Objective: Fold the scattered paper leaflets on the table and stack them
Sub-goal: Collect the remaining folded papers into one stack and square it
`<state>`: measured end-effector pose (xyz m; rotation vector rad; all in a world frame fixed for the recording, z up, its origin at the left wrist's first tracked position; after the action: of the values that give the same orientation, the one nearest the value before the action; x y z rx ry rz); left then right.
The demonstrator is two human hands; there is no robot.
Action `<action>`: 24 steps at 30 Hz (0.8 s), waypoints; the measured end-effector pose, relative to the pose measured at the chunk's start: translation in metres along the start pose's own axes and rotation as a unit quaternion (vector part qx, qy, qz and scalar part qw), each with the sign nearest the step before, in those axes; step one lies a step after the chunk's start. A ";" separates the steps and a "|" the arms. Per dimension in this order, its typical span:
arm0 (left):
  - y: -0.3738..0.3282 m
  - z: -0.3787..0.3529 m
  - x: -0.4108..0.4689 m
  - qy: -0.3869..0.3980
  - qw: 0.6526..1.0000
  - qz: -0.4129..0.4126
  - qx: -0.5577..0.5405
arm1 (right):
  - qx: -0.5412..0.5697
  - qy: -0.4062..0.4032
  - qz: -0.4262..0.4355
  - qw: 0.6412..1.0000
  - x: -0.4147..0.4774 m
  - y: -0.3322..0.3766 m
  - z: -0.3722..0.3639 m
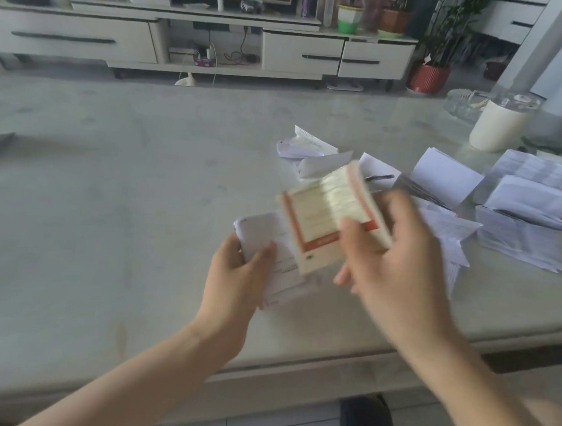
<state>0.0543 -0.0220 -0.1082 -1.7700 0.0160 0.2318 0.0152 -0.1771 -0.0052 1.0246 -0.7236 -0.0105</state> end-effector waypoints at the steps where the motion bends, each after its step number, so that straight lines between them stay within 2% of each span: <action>1: 0.000 -0.005 -0.003 0.012 1.000 0.001 0.005 | -0.047 0.005 0.073 0.996 -0.008 0.012 -0.013; 3: 0.002 -0.006 -0.005 0.013 1.000 0.007 0.004 | -0.172 0.014 0.183 0.968 -0.021 0.027 -0.035; 5: -0.003 -0.006 -0.008 0.017 0.999 0.019 -0.020 | -0.281 0.032 0.240 0.929 -0.026 0.031 -0.047; 7: -0.007 -0.003 -0.007 0.021 0.999 0.022 -0.030 | -0.334 0.049 0.240 0.910 -0.030 0.028 -0.055; 10: -0.007 0.001 -0.007 0.017 0.999 0.023 -0.033 | -0.353 0.075 0.209 0.909 -0.035 0.028 -0.064; 14: 0.001 -0.005 -0.008 0.050 0.991 0.077 -0.098 | -0.370 0.093 0.220 0.898 -0.038 0.032 -0.074; 18: 0.003 -0.002 -0.008 0.035 0.994 0.080 -0.072 | -0.343 0.152 0.195 0.906 -0.052 0.027 -0.079; 21: 0.000 0.009 0.000 -0.010 0.997 0.047 -0.057 | -0.218 0.191 0.113 0.950 -0.051 0.018 -0.076; 24: -0.005 0.009 0.003 -0.022 0.998 0.020 -0.052 | -0.169 0.117 0.074 0.976 -0.034 0.007 -0.059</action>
<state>0.0564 -0.0119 -0.1055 -1.8693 0.0088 0.3056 0.0197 -0.1159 -0.0363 0.6310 -0.5569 0.1108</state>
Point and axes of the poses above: each hand's wrist, its own x-axis towards the middle knuckle, its own z-axis out of the back of the hand, y = z × x, the point moved 9 cm from there along x, towards the middle knuckle, and after that the axes turned 9 degrees about -y, right-handed, at the moved point
